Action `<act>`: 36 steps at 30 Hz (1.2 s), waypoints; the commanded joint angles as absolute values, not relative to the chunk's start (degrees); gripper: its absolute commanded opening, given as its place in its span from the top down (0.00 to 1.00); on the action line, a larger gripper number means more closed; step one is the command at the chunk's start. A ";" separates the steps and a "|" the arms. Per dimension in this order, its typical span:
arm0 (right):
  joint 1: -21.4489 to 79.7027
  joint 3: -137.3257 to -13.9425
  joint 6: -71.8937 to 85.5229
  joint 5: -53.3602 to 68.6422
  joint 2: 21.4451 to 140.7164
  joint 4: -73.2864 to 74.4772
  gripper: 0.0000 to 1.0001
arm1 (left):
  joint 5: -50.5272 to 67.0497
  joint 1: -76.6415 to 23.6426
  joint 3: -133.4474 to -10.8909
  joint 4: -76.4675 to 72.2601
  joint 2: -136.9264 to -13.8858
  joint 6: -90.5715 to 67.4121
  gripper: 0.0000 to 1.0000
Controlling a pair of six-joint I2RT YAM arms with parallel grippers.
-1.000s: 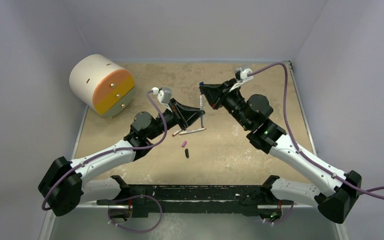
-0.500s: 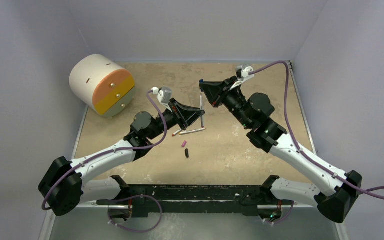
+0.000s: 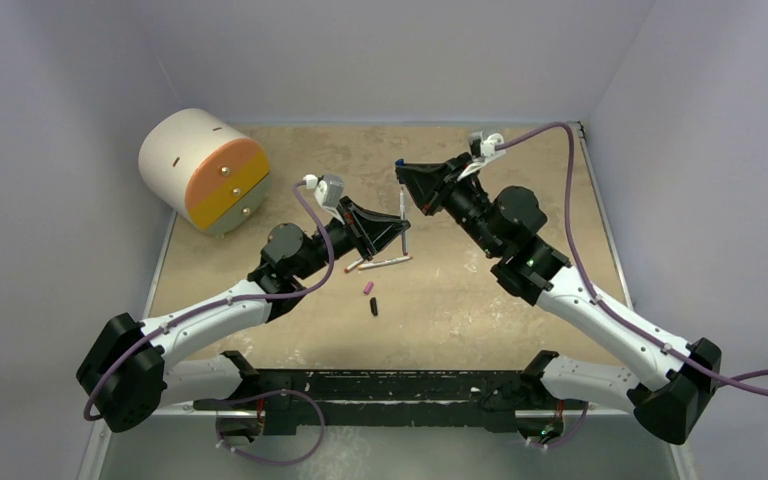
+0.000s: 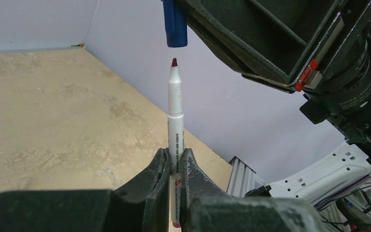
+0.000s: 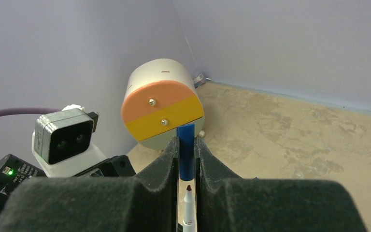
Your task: Insert the pens into the pen caps
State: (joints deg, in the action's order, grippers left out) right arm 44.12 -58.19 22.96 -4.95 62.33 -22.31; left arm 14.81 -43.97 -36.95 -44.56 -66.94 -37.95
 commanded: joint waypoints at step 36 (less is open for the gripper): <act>44.03 -49.04 23.42 -6.53 56.93 -25.84 0.98 | 11.50 -44.21 -46.55 -42.02 -68.40 -36.01 1.00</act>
State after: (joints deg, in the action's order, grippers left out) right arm 43.94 -49.65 25.06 -5.48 58.70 -26.81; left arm 12.19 -44.34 -40.99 -41.25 -69.01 -38.83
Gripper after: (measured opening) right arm 0.135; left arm 0.049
